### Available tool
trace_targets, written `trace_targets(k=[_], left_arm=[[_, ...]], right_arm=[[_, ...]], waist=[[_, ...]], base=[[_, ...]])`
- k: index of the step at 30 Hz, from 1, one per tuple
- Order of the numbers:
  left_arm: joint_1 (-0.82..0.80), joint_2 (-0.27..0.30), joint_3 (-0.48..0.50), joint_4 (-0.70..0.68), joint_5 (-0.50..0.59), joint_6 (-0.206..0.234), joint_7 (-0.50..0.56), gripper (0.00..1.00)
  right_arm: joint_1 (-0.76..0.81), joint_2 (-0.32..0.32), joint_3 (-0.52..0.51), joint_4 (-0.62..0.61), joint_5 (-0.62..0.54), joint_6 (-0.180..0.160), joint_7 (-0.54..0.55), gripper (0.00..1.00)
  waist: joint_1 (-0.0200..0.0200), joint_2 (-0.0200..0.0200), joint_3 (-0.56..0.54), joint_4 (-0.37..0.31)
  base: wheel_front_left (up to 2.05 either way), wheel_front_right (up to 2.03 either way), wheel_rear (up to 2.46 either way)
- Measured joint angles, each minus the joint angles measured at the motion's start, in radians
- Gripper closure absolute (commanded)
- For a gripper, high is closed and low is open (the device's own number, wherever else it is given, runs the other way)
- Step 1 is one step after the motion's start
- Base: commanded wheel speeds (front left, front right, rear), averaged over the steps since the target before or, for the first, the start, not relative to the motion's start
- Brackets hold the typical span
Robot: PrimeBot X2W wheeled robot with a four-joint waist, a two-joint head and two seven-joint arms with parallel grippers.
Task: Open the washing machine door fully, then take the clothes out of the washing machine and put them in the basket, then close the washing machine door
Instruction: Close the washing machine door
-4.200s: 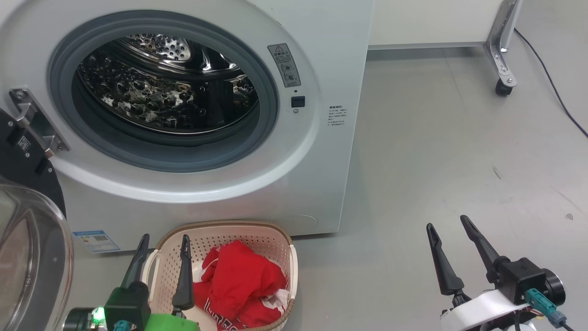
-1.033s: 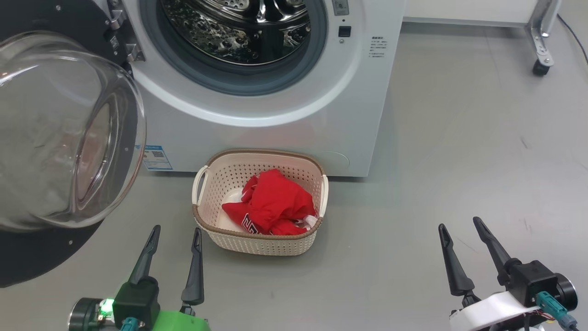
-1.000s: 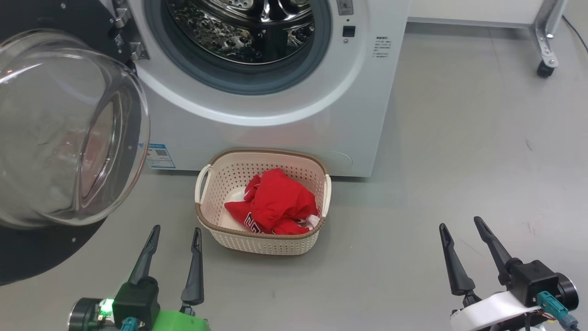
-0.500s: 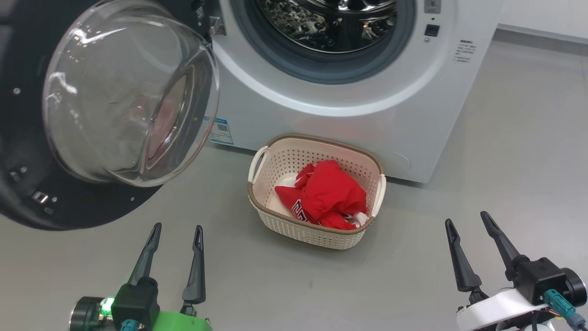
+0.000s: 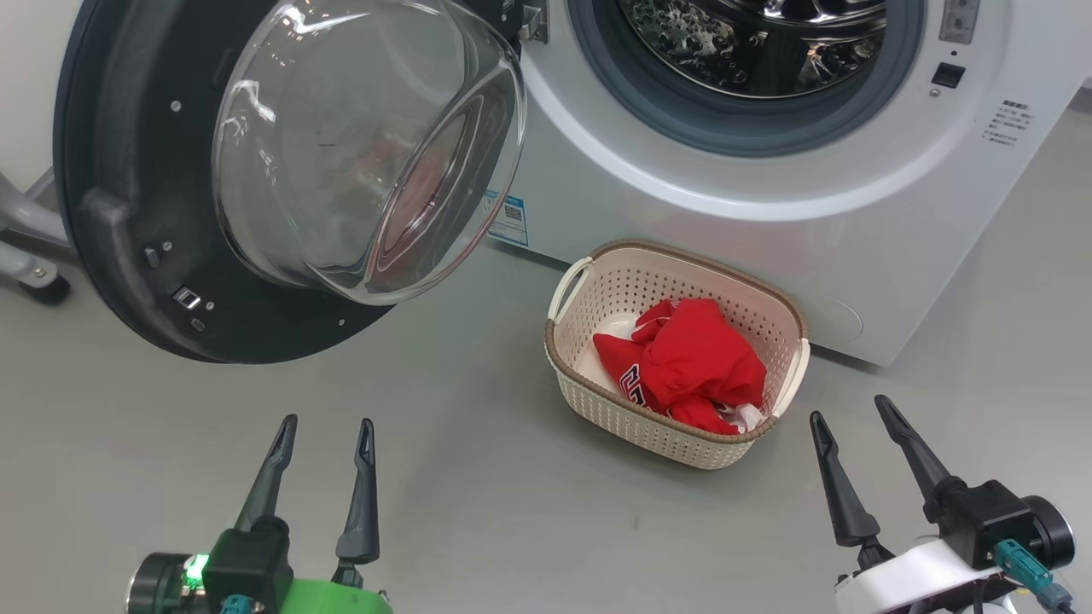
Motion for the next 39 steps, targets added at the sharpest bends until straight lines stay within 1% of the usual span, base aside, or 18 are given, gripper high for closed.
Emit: trace_targets(k=[4, 11, 12, 13, 14, 15, 16, 17, 18, 20, 23, 27, 29, 31, 32, 35, 39], left_arm=[[0.0, 0.001, 0.012, 0.0, -0.006, 0.0, -0.004, 0.0], [0.0, 0.0, 0.013, 0.0, -0.007, 0.0, -0.008, 0.0], [0.0, 0.0, 0.013, 0.0, -0.007, 0.0, -0.008, 0.04], [0.0, 0.0, 0.013, 0.001, -0.007, 0.0, -0.008, 0.21], [0.0, 0.0, 0.013, 0.001, -0.009, 0.0, -0.008, 0.42], [0.0, 0.0, 0.013, 0.002, -0.011, 0.0, -0.008, 0.52], [0.0, 0.0, 0.013, 0.003, -0.012, 0.0, -0.008, 0.68], [0.0, 0.0, 0.013, 0.003, -0.014, 0.0, -0.008, 0.68], [0.0, 0.0, 0.013, 0.003, -0.016, 0.0, -0.008, 1.0], [0.0, 0.0, 0.013, 0.003, -0.019, 0.0, -0.008, 1.0], [0.0, 0.0, 0.012, -0.002, -0.061, 0.0, -0.016, 1.0], [0.0, 0.0, 0.007, -0.032, -0.193, 0.0, -0.021, 1.0], [-0.001, 0.0, -0.004, -0.058, -0.286, -0.002, -0.025, 1.0], [-0.001, 0.001, -0.009, -0.08, -0.376, -0.016, -0.026, 1.0], [-0.002, 0.0, -0.007, -0.104, -0.468, -0.03, -0.031, 1.0], [-0.002, 0.0, 0.011, -0.142, -0.618, -0.051, -0.035, 1.0], [-0.005, 0.0, 0.057, -0.196, -0.81, -0.08, -0.043, 1.0]], right_arm=[[0.0, 0.002, 0.007, 0.002, 0.0, 0.0, 0.0, 0.0], [0.0, 0.002, 0.01, 0.008, 0.0, 0.0, 0.0, 0.0], [0.0, 0.002, 0.011, 0.009, 0.0, 0.0, 0.0, 0.0], [0.0, 0.003, 0.011, 0.01, 0.0, 0.0, 0.0, 0.0], [0.0, 0.003, 0.012, 0.011, 0.0, 0.0, 0.0, 0.0], [0.0, 0.004, 0.012, 0.011, 0.0, 0.0, 0.0, 0.0], [0.0, 0.005, 0.012, 0.011, 0.0, 0.0, 0.0, 0.0], [0.0, 0.005, 0.012, 0.012, 0.0, 0.0, 0.0, 0.0], [0.0, 0.005, 0.012, 0.012, 0.0, 0.0, 0.0, 0.0], [0.0, 0.005, 0.012, 0.013, 0.0, 0.0, 0.0, 0.0], [0.0, 0.005, 0.012, 0.013, 0.0, 0.0, 0.0, 0.0], [0.0, 0.004, 0.012, 0.013, 0.0, 0.0, 0.003, 0.0], [0.0, 0.004, 0.012, 0.013, 0.0, 0.0, 0.003, 0.0], [0.0, 0.004, 0.012, 0.013, 0.0, 0.0, 0.003, 0.0], [-0.002, 0.003, 0.018, 0.013, -0.001, 0.0, 0.007, 0.0], [-0.003, 0.004, 0.029, 0.013, -0.005, 0.009, 0.009, 0.0], [-0.006, 0.003, 0.029, 0.012, -0.007, 0.009, 0.015, 0.0]], waist=[[0.0, 0.0, -0.001, 0.016], [0.0, 0.0, -0.004, 0.022], [0.0, 0.0, -0.004, 0.023], [0.0, 0.0, -0.005, 0.023], [0.0, 0.0, -0.005, 0.023], [0.0, 0.0, -0.006, 0.023], [0.0, 0.0, -0.006, 0.023], [0.0, 0.0, -0.006, 0.023], [0.0, 0.0, -0.007, 0.023], [0.0, 0.0, -0.007, 0.024], [0.0001, 0.0, -0.007, 0.025], [0.0001, 0.0, -0.006, 0.027], [0.0, 0.0, -0.005, 0.028], [0.0, 0.0, -0.005, 0.028], [0.0, 0.0, -0.004, 0.027], [0.0, 0.0, -0.002, 0.018], [0.0, 0.0, 0.004, 0.002]], base=[[0.0, 0.0, 0.0], [0.0, 0.0, 0.0], [0.0, 0.0, 0.0], [0.0, 0.0, 0.0], [0.0, 0.0, 0.0], [0.0, 0.0, 0.0], [0.0, 0.0, 0.0], [0.0, 0.0, 0.0], [0.0, 0.0, 0.0], [0.0, 0.0, 0.0], [0.0, 0.0, 0.0], [0.0, 0.0, 0.0], [0.0, 0.0, 0.0], [0.0, 0.0, 0.0], [0.0, 0.0, 0.0], [0.0, 0.0, 0.0], [0.0, 0.0, 0.0]])
